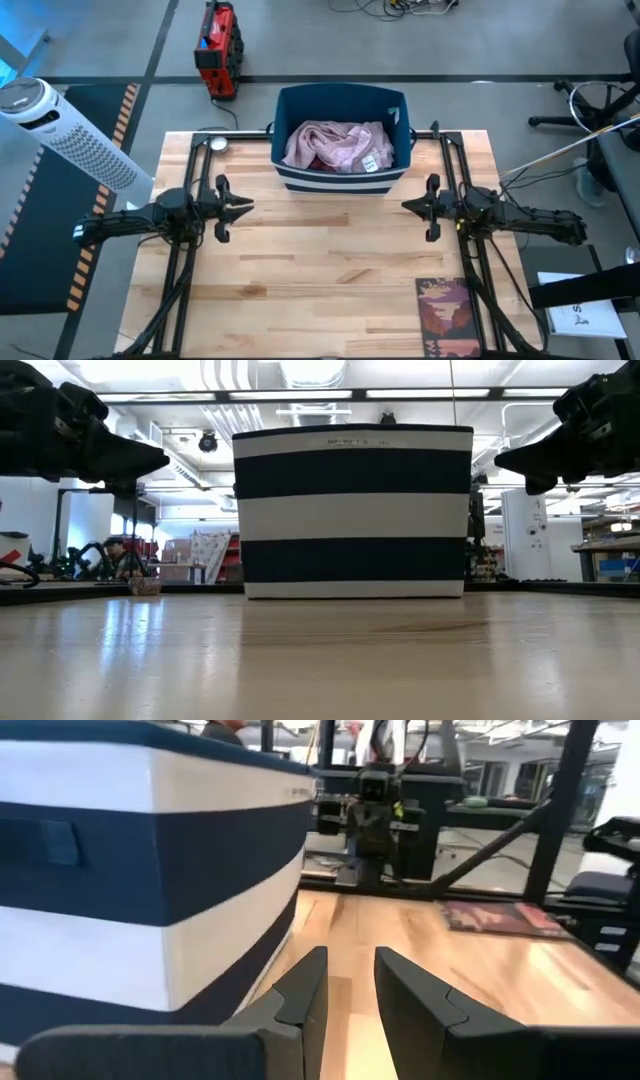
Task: Sort clothes
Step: Return to Home Position
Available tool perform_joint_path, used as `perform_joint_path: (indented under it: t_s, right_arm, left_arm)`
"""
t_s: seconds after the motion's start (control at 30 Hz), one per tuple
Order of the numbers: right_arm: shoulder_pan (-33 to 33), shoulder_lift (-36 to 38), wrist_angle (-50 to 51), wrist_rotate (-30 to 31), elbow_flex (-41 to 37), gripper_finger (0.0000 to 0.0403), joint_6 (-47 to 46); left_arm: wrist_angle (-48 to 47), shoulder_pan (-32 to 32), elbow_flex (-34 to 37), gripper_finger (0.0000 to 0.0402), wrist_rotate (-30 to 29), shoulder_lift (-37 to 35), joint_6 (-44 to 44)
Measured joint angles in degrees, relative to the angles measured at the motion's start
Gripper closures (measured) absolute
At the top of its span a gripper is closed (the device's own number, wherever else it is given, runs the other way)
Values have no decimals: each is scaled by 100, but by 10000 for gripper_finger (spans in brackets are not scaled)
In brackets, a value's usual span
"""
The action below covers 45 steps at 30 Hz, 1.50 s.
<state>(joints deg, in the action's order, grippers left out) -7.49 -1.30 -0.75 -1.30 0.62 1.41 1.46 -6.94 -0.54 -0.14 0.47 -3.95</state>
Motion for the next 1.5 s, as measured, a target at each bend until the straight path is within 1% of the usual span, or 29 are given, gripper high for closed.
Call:
perform_joint_path:
  t_s: [0.1, 0.17, 0.43, 0.53, 0.6, 0.87, 1.03, 1.27, 1.5]
  right_arm:
    - [0, -33, 12, 105, 0, 403, 69]
    - [-2, -50, 17, 109, 0, 403, 71]
    - [-2, -192, 28, 108, 0, 403, -155]
    - [-2, -236, 31, 109, 0, 403, -10]
    - [0, -266, 33, 105, 0, 403, 99]
    - [-2, -310, 39, 109, 0, 403, 69]
    - [-2, -341, 36, 109, 0, 403, -34]
    - [-2, -337, 11, 111, -2, 403, 7]
    - [-2, -337, 9, 114, -2, 403, 7]
  left_arm:
    - [-11, 0, 0, 328, -227, 27, 56]
    - [-10, -5, 1, 328, -263, 88, 65]
    - [-6, -2, 2, 328, -293, 263, 131]
    - [-3, -2, 2, 328, -297, 271, 146]
    - [-1, -2, 2, 328, -298, 245, 147]
    - [4, -2, 2, 328, -300, 20, 122]
    - [6, -2, 4, 328, -300, 17, 165]
    - [6, -2, -16, 328, -299, 40, -67]
    - [13, -2, -57, 328, -297, 67, -84]
